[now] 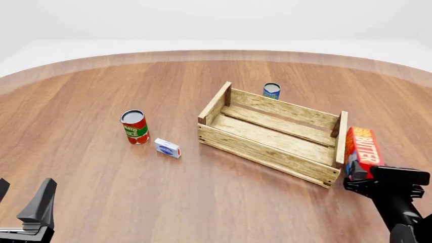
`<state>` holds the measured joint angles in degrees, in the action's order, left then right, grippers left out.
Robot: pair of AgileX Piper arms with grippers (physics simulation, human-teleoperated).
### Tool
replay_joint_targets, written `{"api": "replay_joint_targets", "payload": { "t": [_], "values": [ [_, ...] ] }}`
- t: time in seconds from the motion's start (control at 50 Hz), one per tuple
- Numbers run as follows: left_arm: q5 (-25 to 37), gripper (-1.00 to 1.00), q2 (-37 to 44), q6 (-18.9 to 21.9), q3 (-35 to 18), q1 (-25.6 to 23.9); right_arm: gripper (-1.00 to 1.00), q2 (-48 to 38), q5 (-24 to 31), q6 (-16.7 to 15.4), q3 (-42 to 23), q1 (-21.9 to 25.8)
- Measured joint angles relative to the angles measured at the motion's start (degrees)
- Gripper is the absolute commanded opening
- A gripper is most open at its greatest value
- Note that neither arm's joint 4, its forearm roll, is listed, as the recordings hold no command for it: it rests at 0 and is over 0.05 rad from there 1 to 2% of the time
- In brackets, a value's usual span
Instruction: Pick up the butter and put it in the tray.
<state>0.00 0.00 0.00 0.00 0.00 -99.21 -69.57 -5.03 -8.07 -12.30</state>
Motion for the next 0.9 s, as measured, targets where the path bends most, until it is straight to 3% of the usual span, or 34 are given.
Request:
{"api": "replay_joint_targets", "payload": {
  "t": [0.52, 0.9],
  "values": [
    [0.00, 1.00, 0.00, 0.00, 0.00, 0.00, -1.00, 7.19, 0.34, -0.15, 3.89, 0.04],
    [0.00, 1.00, 0.00, 0.00, 0.00, 0.00, -1.00, 14.43, 4.32, -0.42, 5.49, 0.13]
  ]
}}
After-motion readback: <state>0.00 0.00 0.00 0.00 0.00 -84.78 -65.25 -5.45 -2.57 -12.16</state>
